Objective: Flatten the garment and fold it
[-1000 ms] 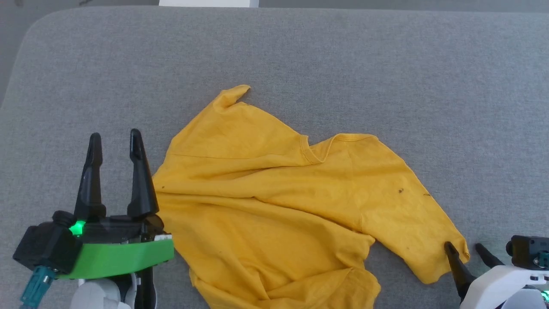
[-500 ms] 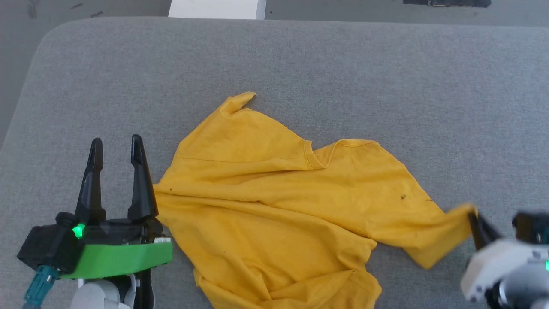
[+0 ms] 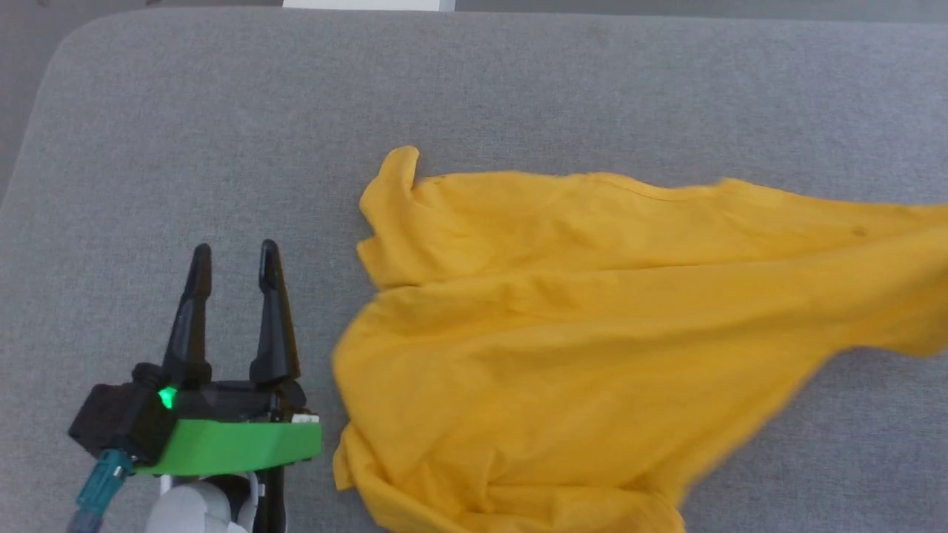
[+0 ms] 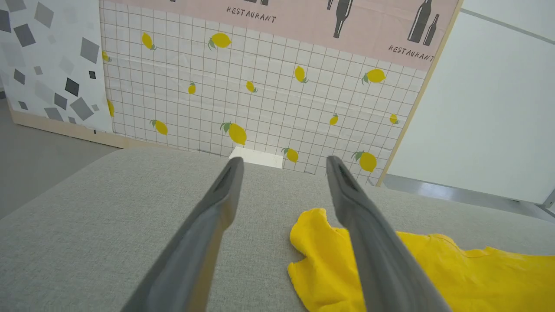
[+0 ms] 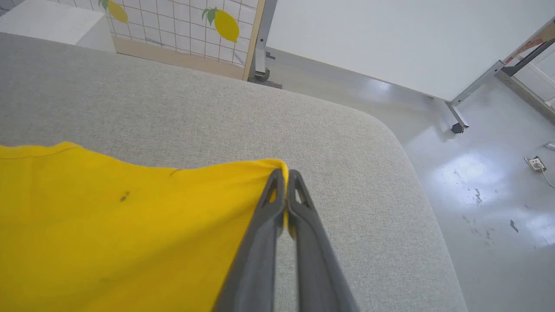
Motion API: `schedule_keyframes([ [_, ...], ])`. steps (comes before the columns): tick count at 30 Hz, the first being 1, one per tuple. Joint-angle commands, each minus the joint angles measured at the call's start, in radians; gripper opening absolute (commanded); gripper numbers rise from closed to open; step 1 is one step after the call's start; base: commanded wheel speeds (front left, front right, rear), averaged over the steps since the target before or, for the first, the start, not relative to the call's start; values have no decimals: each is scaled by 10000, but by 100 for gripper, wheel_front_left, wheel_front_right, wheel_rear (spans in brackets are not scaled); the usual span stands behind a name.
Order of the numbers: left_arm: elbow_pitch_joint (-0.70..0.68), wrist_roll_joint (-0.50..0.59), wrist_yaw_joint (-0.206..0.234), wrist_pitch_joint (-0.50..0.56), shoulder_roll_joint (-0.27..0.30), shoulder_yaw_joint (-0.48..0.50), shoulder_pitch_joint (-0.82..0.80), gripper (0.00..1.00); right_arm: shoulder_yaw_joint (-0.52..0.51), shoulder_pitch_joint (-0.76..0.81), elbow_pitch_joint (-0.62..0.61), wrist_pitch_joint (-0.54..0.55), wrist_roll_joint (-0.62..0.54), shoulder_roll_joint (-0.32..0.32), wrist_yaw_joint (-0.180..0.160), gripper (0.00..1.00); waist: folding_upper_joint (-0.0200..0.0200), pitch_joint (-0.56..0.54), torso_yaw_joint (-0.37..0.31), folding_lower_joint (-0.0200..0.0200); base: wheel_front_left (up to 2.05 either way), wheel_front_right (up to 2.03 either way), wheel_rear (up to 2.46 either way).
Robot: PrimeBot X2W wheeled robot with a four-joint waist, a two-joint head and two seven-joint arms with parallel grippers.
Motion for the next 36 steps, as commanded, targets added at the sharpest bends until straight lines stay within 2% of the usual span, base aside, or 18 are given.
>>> schedule_keyframes([
  [1, 164, 3, -65, -37, -24, -64, -112, 100, -294, 135, 72, 47, -110, -99, -17, 0, -1, 67, 36, 0, 0, 0, 0],
  [4, 580, 212, -98, 172, 156, -236, -362, 100, -836, 385, 179, 3, -278, -167, -17, 0, -1, 107, 34, 0, 0, 0, 0],
  [7, 995, 463, -183, 865, 493, -535, -928, 100, -1081, 537, 249, -124, -309, 6, -17, 0, -1, 137, -21, 0, 0, 0, 0],
  [14, 2268, 962, -484, 2809, 1386, -1650, -3175, 100, -1073, 490, 246, -304, -403, 275, -17, 0, -1, 284, -179, 0, 0, 0, 0],
  [19, 3709, 1206, -581, 4338, 1935, -2653, -5031, 100, -741, 336, 112, -282, -391, 386, -17, 0, -1, 554, -307, 0, 0, 0, 0],
  [26, 5662, 669, -609, 5732, 2167, -3532, -6921, 100, -173, 113, -295, -45, -329, 437, -17, 0, -1, 1056, -512, 0, 0, 0, 0],
  [36, 6982, -190, -612, 6769, 2413, -4550, -7924, 100, -14, 148, -815, 272, -271, 447, -17, 0, -1, 1427, -548, 0, 0, 0, 0],
])
